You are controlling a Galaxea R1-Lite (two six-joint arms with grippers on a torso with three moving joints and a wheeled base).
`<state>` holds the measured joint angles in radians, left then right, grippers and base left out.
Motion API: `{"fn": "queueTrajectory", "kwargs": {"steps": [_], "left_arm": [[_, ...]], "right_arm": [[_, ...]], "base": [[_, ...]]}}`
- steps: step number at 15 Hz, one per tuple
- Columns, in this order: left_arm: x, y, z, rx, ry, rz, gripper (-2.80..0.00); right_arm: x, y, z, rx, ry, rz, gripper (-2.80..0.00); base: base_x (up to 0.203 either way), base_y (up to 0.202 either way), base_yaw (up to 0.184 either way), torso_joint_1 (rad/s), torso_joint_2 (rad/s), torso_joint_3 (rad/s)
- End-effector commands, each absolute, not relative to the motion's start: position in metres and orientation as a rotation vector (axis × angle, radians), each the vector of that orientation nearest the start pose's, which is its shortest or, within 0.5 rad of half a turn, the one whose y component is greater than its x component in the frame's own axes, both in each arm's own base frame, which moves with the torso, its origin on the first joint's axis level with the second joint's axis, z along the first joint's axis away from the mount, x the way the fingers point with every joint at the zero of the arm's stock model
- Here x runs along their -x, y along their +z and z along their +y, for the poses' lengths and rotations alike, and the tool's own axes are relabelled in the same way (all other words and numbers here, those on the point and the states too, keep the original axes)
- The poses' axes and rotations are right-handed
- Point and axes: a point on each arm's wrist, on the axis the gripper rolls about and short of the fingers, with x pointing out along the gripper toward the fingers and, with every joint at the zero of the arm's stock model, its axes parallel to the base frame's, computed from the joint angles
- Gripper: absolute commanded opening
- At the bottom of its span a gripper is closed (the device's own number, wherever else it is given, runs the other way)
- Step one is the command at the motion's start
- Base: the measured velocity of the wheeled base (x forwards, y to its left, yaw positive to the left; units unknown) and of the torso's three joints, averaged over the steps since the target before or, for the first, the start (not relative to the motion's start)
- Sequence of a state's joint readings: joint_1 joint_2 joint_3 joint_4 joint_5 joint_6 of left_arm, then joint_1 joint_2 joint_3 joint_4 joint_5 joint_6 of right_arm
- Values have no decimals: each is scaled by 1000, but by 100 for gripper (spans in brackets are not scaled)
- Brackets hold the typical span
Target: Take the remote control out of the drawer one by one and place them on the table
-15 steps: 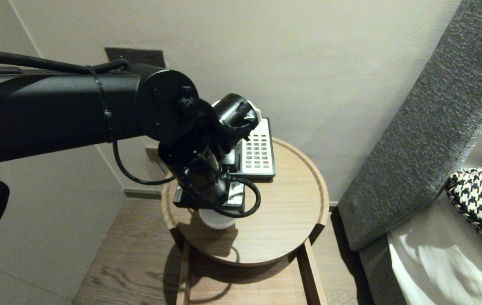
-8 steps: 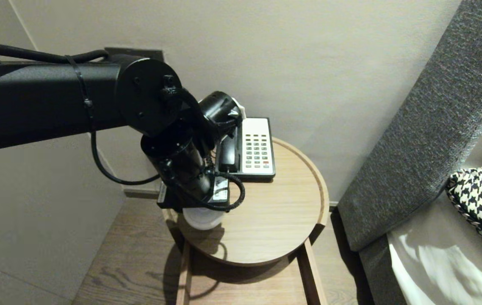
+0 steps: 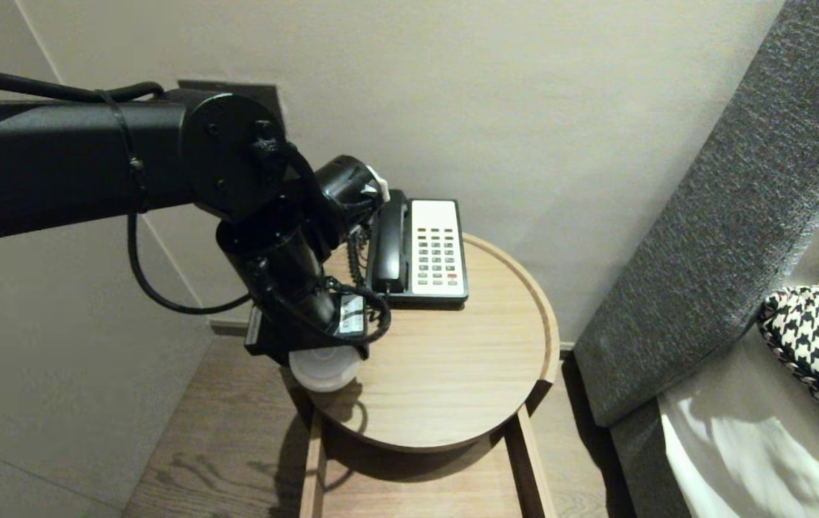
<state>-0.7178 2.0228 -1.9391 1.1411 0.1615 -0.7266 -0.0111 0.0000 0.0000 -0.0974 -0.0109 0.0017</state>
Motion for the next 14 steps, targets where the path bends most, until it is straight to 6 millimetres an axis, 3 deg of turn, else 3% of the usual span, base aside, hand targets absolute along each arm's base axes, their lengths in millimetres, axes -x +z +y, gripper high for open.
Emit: {"fn": "queueTrajectory", "kwargs": {"steps": [1, 14], "left_arm": [[-267, 233, -220, 125, -28, 1209, -280], [-286, 214, -222, 174, -43, 1277, -280]], "right_arm": [[20, 74, 0, -2, -21, -57, -280], [20, 74, 0, -2, -21, -57, -280]], "base": [[0, 0, 0, 0, 0, 0], [0, 0, 0, 0, 0, 0]]}}
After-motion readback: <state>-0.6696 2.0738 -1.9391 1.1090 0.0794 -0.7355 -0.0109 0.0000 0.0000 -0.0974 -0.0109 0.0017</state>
